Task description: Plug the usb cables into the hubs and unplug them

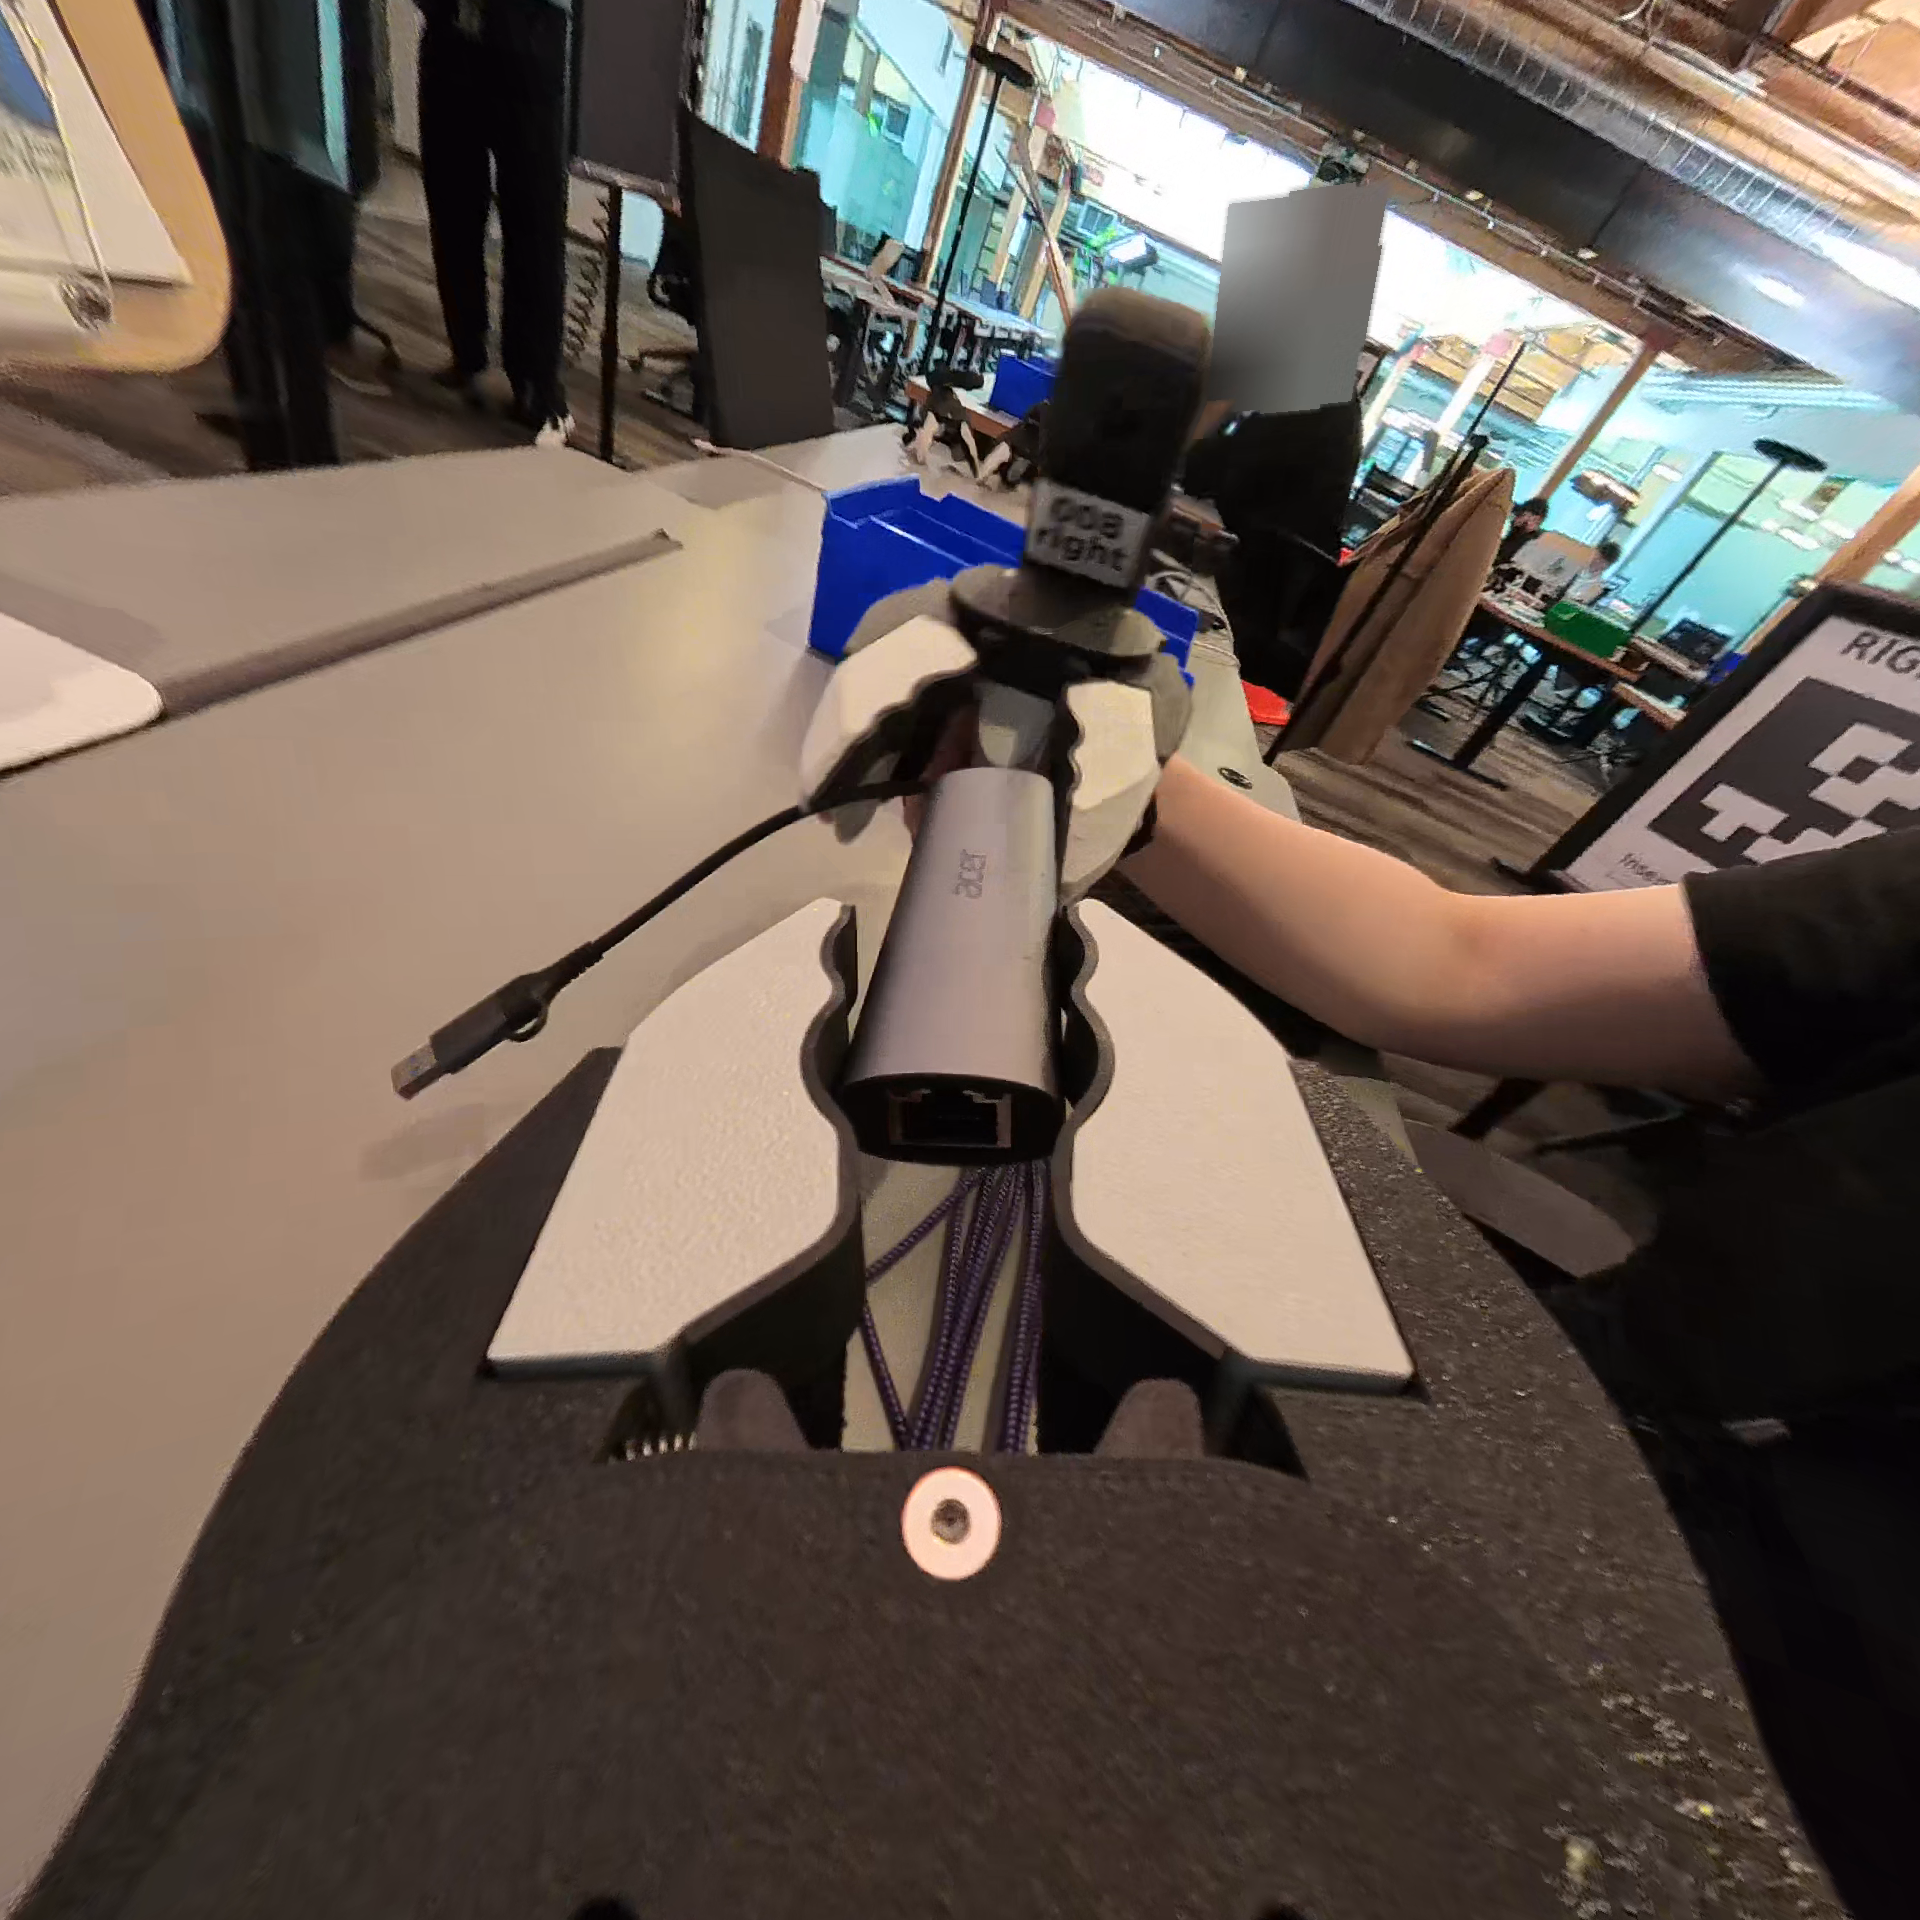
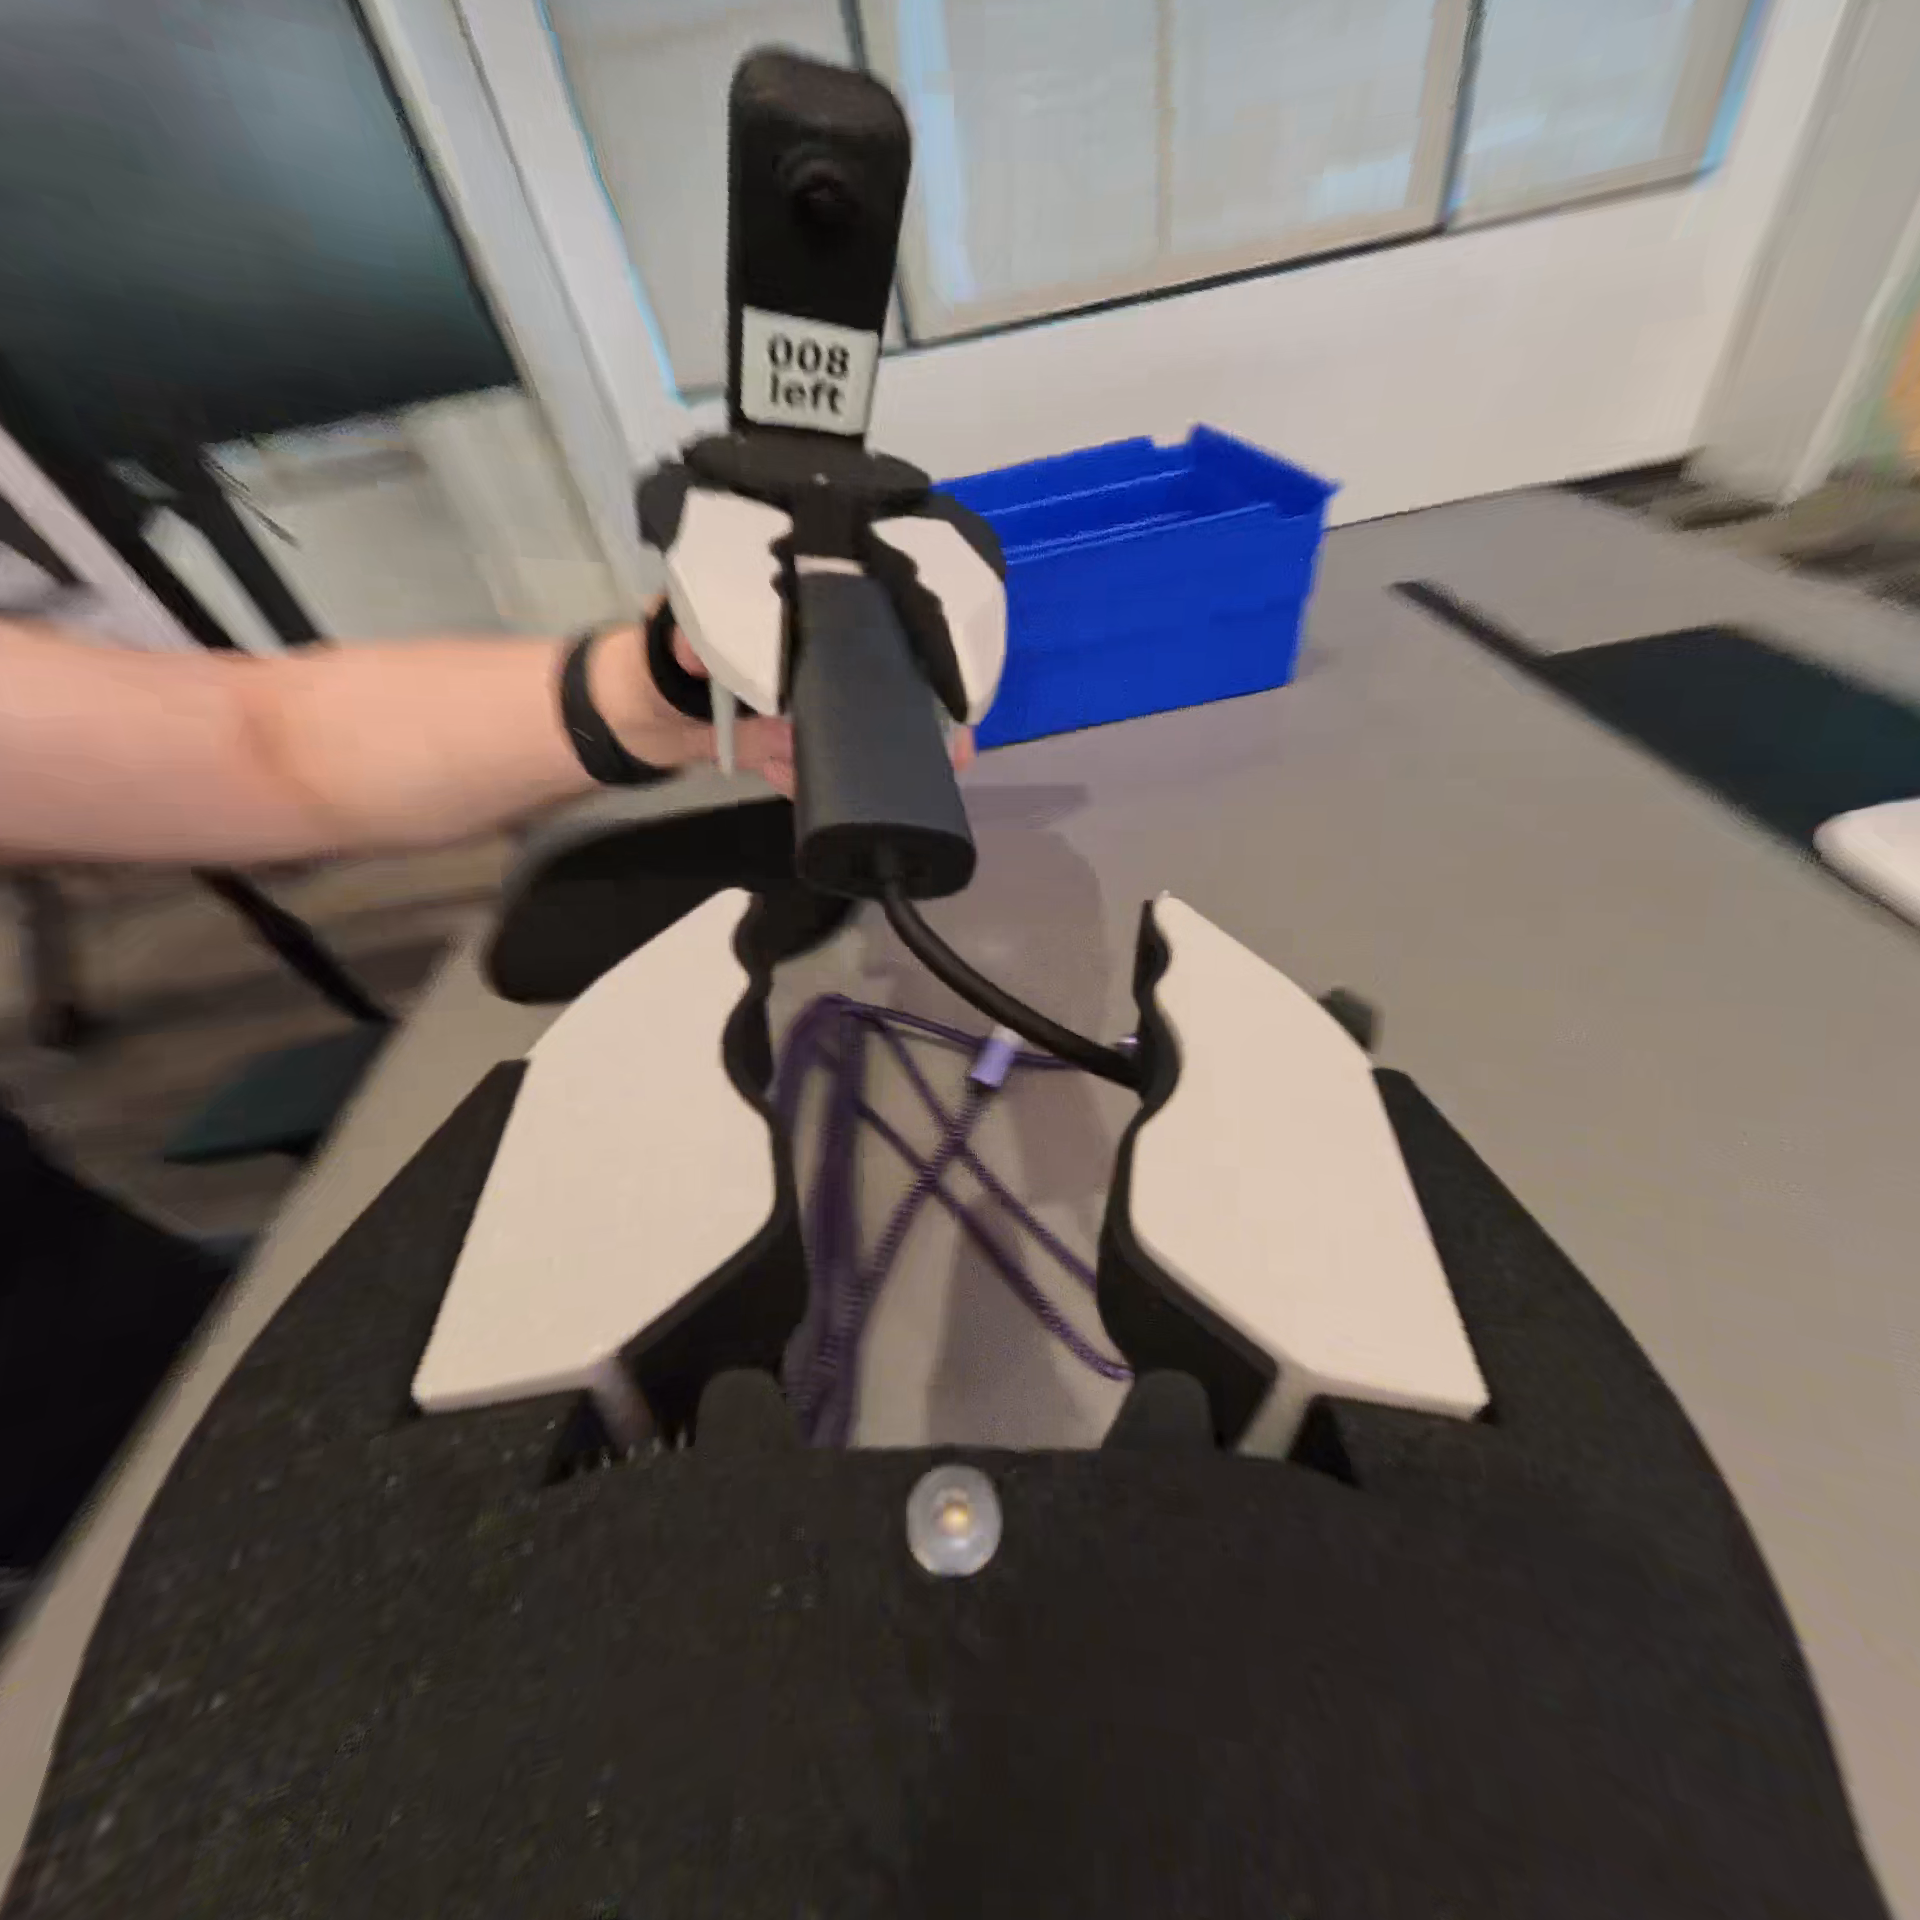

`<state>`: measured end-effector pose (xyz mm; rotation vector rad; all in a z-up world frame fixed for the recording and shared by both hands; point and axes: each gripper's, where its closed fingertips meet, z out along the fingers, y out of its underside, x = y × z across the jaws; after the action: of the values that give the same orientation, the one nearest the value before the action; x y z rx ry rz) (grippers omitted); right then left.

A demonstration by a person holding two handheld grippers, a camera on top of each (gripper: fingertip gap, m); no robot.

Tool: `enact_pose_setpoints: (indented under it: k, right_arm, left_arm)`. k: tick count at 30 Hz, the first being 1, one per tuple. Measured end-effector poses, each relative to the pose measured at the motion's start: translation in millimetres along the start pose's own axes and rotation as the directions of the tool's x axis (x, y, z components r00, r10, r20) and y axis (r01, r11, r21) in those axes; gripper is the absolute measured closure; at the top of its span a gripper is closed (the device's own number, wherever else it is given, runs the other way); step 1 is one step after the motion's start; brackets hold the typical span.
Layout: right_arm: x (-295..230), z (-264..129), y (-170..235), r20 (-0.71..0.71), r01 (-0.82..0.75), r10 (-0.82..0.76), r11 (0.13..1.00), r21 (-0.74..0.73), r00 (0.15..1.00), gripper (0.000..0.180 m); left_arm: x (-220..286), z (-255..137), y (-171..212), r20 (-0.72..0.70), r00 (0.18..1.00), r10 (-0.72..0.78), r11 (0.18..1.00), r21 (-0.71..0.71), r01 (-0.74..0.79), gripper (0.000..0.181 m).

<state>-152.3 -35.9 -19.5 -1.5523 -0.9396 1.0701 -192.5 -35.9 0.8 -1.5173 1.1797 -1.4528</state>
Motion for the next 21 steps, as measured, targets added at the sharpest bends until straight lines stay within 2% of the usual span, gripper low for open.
enact_pose_setpoints:
  k: [1,4,7,11,15,17,19,21]
  right_arm:
    - [-5.8,0.3,-3.3,0.067,-0.08,0.078,0.997,0.02,0.995,0.105]
    - [-11.0,0.6,-14.9,0.124,-0.149,0.139,0.985,0.082,0.983,0.109]
    - [-15.7,5.6,-17.7,0.098,-0.075,0.066,0.994,0.085,0.993,0.114]
    - [-6.9,16.4,3.6,0.017,-0.004,0.004,1.0,0.008,1.0,0.122]
    - [-0.6,27.8,37.8,0.009,0.036,-0.035,0.992,-0.124,0.999,0.113]
    - [-4.8,33.4,48.3,0.051,0.02,-0.013,0.99,-0.142,0.999,0.111]
    - [-6.5,39.2,56.9,0.072,-0.013,0.026,0.985,-0.173,0.997,0.114]
    - [-8.9,41.9,57.3,0.101,-0.023,0.04,0.987,-0.161,0.994,0.132]
  left_arm:
    - [1.3,-0.1,-1.1,0.006,1.0,0.02,1.0,0.006,-0.02,0.144]
    - [1.3,1.6,0.5,0.042,0.996,0.081,0.997,-0.007,-0.081,0.144]
    - [0.7,5.6,1.7,0.048,0.996,0.075,0.997,-0.003,-0.075,0.144]
    - [-7.5,12.8,16.2,0.057,0.997,0.047,0.998,-0.041,-0.045,0.144]
    - [-15.7,14.2,26.3,0.066,0.998,0.017,0.998,-0.054,-0.013,0.144]
    - [-15.1,12.6,22.3,0.066,0.998,0.017,0.999,-0.045,-0.014,0.144]
    - [-13.3,11.6,18.9,0.069,0.997,0.033,0.998,-0.052,-0.03,0.144]
    - [-11.5,11.1,17.2,0.069,0.997,0.043,0.997,-0.062,-0.039,0.144]
